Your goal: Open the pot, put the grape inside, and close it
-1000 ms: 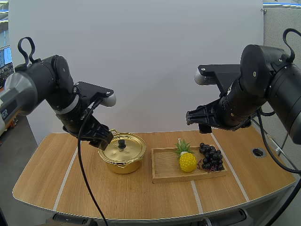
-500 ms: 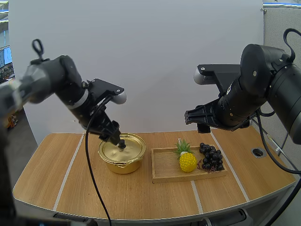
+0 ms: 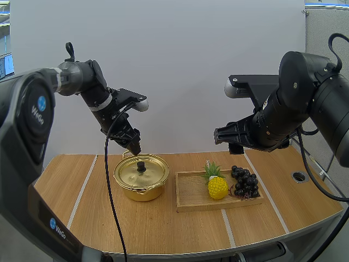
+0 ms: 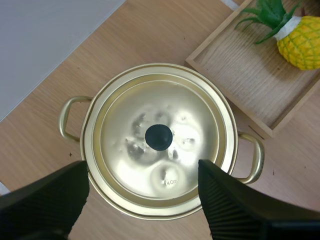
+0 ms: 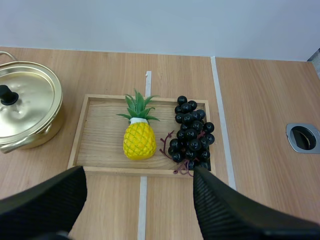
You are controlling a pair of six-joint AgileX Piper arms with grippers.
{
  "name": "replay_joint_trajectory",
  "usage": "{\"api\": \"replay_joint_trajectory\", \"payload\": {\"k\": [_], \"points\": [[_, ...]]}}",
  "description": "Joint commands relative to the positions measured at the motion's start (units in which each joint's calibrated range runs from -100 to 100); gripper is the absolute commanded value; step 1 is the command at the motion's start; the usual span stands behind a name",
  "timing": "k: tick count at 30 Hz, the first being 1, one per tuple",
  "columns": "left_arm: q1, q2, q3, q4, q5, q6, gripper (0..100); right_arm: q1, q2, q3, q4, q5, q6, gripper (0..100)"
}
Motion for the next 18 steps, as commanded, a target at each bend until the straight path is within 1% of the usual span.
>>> {"api": "replay_joint_trajectory", "payload": {"k": [1,3,6,9,18], "points": [[-1.82,2.0,-0.8,1.9,-1.0,0.6,100,-0.2,-0.2,-0.5,0.2,0.0,0.0,100],[-3.04,3.5,-0.9,3.8,-3.5,-0.5,100,-0.2,-0.2,-0.5,0.2,0.0,0.0,100],[-3.90,5.5,-1.3,4.5,-5.6,-0.6,100,-0.2,-0.2,-0.5,0.2,0.0,0.0,100],[-3.97,7.7,-3.2,4.5,-5.8,-0.6,100,-0.2,-0.2,-0.5,0.2,0.0,0.0,100],[-3.97,14.4,-11.0,4.5,0.9,-1.6,100,-0.2,-0.2,-0.5,0.2,0.0,0.0,100]]}}
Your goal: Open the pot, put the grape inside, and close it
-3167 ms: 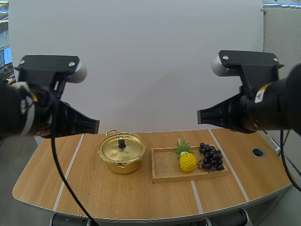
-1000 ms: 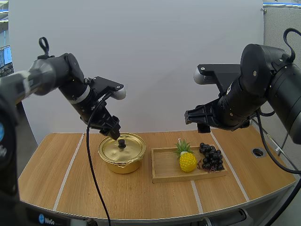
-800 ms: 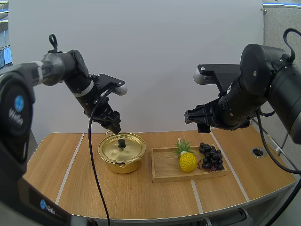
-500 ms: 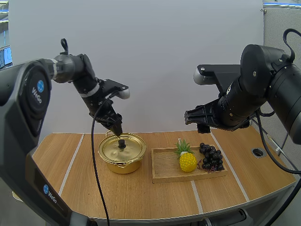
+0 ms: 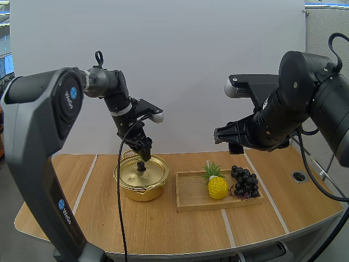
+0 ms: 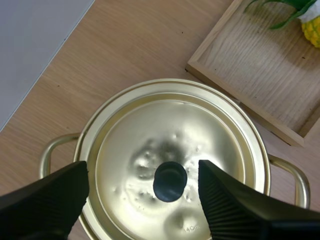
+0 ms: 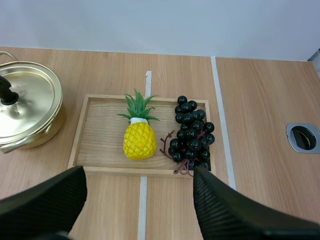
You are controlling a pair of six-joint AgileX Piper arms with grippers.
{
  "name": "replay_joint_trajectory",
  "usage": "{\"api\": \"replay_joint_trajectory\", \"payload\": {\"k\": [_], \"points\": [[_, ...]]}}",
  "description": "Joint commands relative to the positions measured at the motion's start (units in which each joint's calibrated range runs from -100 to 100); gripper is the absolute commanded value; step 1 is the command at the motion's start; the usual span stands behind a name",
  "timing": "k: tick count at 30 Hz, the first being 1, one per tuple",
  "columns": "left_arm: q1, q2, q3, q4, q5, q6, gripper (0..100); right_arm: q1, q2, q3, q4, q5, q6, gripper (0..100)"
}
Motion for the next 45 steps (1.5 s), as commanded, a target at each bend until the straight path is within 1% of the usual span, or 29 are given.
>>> {"api": "replay_joint_trajectory", "payload": {"k": [1,23,39,45], "points": [[-0.22,1.5,-1.8,0.0,2.5,-0.9,100,-0.2,-0.2,-0.5,0.2,0.0,0.0,100],[-0.22,6.6,-1.9,1.1,3.6,-1.9,100,-0.2,-0.2,-0.5,0.2,0.0,0.0,100],[-0.25,6.9,-1.9,1.3,5.1,-2.8,100,-0.2,-0.2,-0.5,0.2,0.0,0.0,100],[-1.11,7.3,-1.9,3.2,5.1,-4.1,100,-0.2,-0.2,-0.5,0.2,0.0,0.0,100]]}}
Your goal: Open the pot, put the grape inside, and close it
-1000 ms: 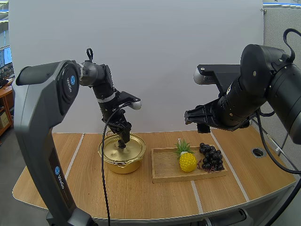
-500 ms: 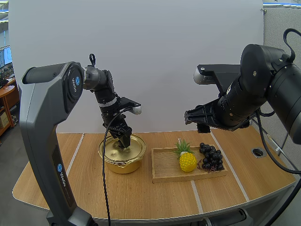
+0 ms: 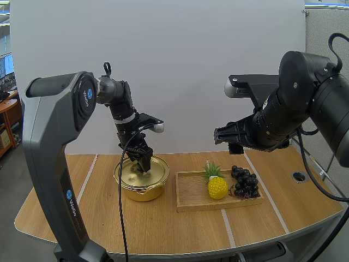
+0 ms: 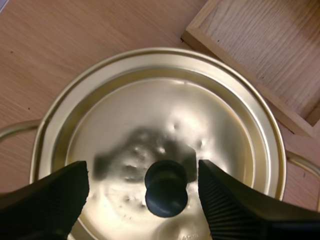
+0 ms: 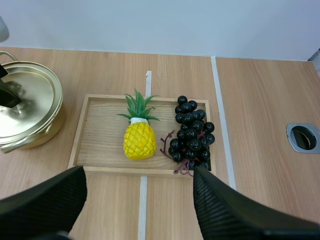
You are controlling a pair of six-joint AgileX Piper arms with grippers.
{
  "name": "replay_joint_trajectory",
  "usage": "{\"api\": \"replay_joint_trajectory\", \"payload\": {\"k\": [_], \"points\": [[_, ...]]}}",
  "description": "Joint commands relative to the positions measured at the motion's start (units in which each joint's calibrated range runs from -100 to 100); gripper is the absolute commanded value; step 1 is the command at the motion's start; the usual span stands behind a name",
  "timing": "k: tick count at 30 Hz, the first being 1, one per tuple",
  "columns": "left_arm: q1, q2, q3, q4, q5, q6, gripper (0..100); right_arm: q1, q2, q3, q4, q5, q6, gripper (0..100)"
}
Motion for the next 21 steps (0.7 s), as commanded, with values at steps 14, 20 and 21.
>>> {"api": "replay_joint_trajectory", "payload": {"k": [14,20,21], "points": [[-0.59,0.3,-0.7,0.6,0.3,-1.3,100,-0.2,-0.2,-0.5,0.2,0.0,0.0,100],[-0.59,0.4,-0.7,0.6,0.3,-1.7,74,-0.2,-0.2,-0.5,0.2,0.0,0.0,100],[-0.59,0.4,-0.7,0.6,0.3,-1.7,57,-0.2,-0.2,-0.5,0.2,0.0,0.0,100]]}}
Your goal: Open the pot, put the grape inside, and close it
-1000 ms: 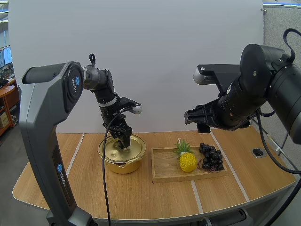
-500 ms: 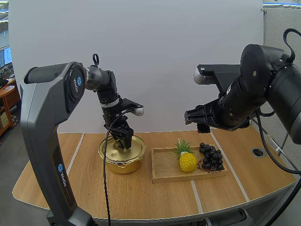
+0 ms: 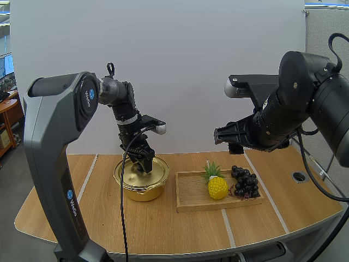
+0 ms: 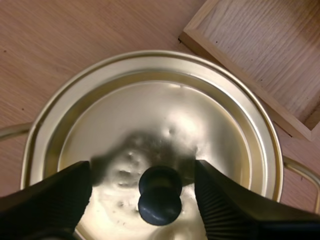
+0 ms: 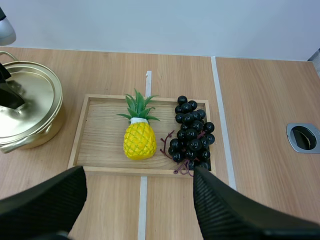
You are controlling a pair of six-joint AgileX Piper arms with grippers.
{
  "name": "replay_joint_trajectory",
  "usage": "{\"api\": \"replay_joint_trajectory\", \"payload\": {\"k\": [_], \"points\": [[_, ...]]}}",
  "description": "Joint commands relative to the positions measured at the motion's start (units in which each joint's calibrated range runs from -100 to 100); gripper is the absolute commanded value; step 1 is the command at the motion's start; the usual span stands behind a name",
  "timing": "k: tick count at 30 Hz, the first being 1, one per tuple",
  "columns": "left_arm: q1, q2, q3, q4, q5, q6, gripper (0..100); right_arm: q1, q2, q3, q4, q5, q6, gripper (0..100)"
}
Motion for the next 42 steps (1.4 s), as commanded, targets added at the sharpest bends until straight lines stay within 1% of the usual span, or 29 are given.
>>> {"api": "replay_joint_trajectory", "payload": {"k": [1,2,4,5,12,16,25,35,42], "points": [[-0.22,0.1,-0.7,0.3,0.2,-0.4,42,-0.2,-0.2,-0.5,0.2,0.0,0.0,100],[-0.22,0.1,-0.7,0.3,0.2,-0.4,27,-0.2,-0.2,-0.5,0.2,0.0,0.0,100],[-0.22,0.1,-0.7,0.3,0.2,-0.4,1,-0.2,-0.2,-0.5,0.2,0.0,0.0,100],[-0.22,0.1,-0.7,0.3,0.2,-0.4,0,-0.2,-0.2,-0.5,0.2,0.0,0.0,100],[-0.22,-0.4,-1.1,0.3,0.2,-0.5,0,-0.2,-0.2,-0.5,0.2,0.0,0.0,100],[-0.22,-2.9,-3.6,0.4,0.2,-1.3,0,-0.2,-0.2,-0.5,0.2,0.0,0.0,100],[-0.22,-12.6,-12.4,0.8,0.2,-4.3,0,-0.2,-0.2,-0.5,0.2,0.0,0.0,100],[-0.22,-24.6,-21.7,1.5,0.2,-5.6,0,-0.2,-0.2,-0.5,0.2,0.0,0.0,100],[-0.22,-29.0,-31.1,4.9,0.2,-9.6,0,-0.2,-0.2,-0.5,0.2,0.0,0.0,100]]}}
